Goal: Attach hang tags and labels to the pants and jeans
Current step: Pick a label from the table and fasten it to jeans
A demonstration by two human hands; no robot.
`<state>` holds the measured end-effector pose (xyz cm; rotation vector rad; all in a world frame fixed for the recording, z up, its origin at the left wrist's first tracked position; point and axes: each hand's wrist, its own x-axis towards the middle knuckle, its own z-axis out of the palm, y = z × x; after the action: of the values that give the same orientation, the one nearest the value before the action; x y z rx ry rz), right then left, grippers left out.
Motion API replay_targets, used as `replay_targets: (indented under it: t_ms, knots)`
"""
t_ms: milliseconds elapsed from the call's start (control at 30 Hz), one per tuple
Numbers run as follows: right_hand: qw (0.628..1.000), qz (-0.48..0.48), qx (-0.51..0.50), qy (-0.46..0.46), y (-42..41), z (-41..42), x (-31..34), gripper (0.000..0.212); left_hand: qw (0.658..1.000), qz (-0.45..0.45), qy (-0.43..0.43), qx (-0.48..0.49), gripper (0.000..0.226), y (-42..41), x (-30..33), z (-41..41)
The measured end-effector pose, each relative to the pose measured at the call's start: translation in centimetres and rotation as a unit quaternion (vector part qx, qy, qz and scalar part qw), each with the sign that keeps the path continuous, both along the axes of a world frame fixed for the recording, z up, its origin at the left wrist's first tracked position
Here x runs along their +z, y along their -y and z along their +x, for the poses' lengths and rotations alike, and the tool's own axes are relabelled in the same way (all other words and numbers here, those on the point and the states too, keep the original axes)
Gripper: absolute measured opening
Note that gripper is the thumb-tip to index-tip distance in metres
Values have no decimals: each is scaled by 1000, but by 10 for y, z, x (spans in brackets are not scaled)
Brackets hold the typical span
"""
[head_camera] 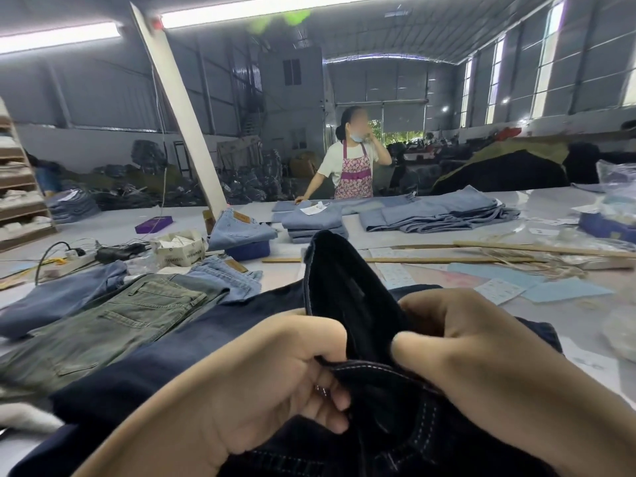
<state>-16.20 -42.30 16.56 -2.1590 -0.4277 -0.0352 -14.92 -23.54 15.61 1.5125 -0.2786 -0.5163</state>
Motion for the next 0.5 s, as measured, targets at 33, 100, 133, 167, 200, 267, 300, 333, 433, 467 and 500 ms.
replay_targets:
  t_ms: [33, 100, 133, 167, 200, 267, 300, 333, 433, 467, 500]
  knots:
    - [1000, 17, -9, -10, 4, 3, -4, 22, 1000, 5, 17, 10, 23, -3, -5, 3]
    - [997, 61, -16, -43, 11, 10, -10, 15, 999, 17, 39, 15, 24, -4, -6, 4]
    - [995, 81, -13, -62, 13, 12, -13, 15, 999, 25, 42, 23, 23, -4, -5, 4]
    - [992, 103, -8, -78, 14, 14, -15, 16, 998, 32, 42, 31, 19, -4, -5, 3]
    - [989, 122, -1, -85, 15, 14, -17, 19, 998, 31, 43, 34, 15, -4, -6, 2]
    - [983, 157, 8, -91, 15, 16, -21, 20, 998, 33, 45, 32, 13, -3, -6, 1]
    - [979, 176, 16, -99, 15, 17, -22, 20, 998, 39, 41, 33, 12, -1, -6, 1]
    - [974, 193, 27, -111, 16, 18, -23, 22, 998, 51, 34, 32, 10, 1, -6, 2]
    - [960, 225, 52, -160, 20, 21, -25, 24, 992, 119, 31, 40, 15, 6, 0, 6]
    - [956, 232, 59, -170, 20, 22, -26, 23, 986, 146, 51, 64, 15, 8, 2, 10]
    - [953, 237, 62, -176, 21, 22, -27, 24, 977, 171, 77, 102, 16, 9, 4, 15]
